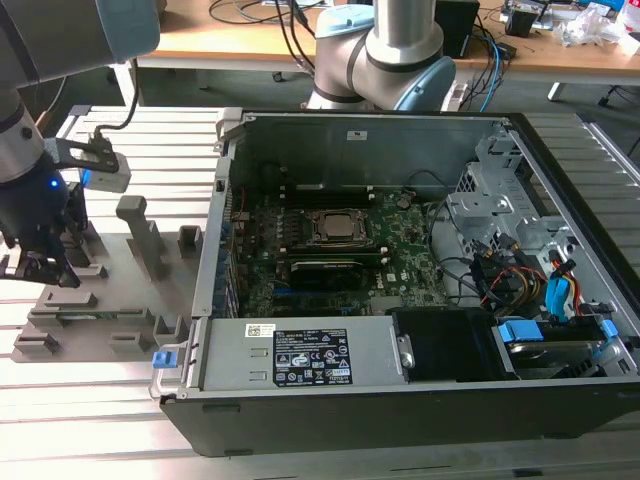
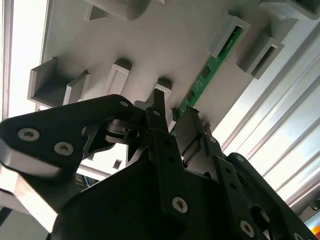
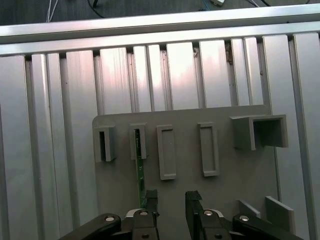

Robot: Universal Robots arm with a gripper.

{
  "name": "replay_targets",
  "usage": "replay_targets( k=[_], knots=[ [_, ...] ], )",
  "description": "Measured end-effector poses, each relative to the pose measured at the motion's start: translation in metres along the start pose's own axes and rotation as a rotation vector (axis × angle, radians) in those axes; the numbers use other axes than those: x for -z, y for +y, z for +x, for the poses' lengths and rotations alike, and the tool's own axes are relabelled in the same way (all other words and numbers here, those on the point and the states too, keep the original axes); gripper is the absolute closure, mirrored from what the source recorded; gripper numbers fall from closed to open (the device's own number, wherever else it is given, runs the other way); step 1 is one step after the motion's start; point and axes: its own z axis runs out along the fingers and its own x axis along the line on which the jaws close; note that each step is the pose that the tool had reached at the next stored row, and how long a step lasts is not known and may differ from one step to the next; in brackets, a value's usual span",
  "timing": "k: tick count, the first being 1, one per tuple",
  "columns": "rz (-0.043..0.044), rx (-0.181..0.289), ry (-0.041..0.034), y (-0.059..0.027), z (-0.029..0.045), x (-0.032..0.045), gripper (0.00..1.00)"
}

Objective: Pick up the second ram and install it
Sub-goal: 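Pick up the second ram and move it above second insertion slot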

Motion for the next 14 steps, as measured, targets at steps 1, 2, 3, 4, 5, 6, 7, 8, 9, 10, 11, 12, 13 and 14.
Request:
replay_targets(
  k=[1,2,3,4,5,6,7,8,9,10,11,12,13,14],
  knots=[
    [0.0,0.0,0.0,-0.0001,0.0,-0.0015,0.64],
    [0.0,0.0,0.0001,-0.0001,0.0001,-0.0028,0.64],
    [-0.0001,0.0,0.0001,-0.0002,0.0001,-0.0037,0.64],
    [0.0,0.0,0.0,-0.0002,0.0001,-0.0048,0.64],
    [0.0,0.0,0.0,-0.0002,0.0001,-0.0059,0.64],
    [0.0,0.0,0.0001,-0.0003,0.0002,-0.0068,0.64],
    [0.0,0.0,0.0001,-0.0004,0.0002,-0.0075,0.64],
    [0.0,0.001,0.0,-0.0004,0.0002,-0.0086,0.64],
    [0.0,0.001,0.0001,-0.0005,0.0003,-0.0109,0.64],
    [-0.0001,0.002,0.0003,-0.0006,0.0007,-0.0117,0.64],
    [-0.0001,0.002,0.0002,-0.0008,0.0014,-0.0124,0.64],
    [0.0,0.006,0.0006,-0.0011,0.0044,-0.0142,0.64],
    [-0.0002,0.012,0.0011,-0.0014,0.008,-0.0155,0.64],
    [-0.0003,0.016,0.0015,-0.0017,0.0113,-0.0167,0.64]
  ],
)
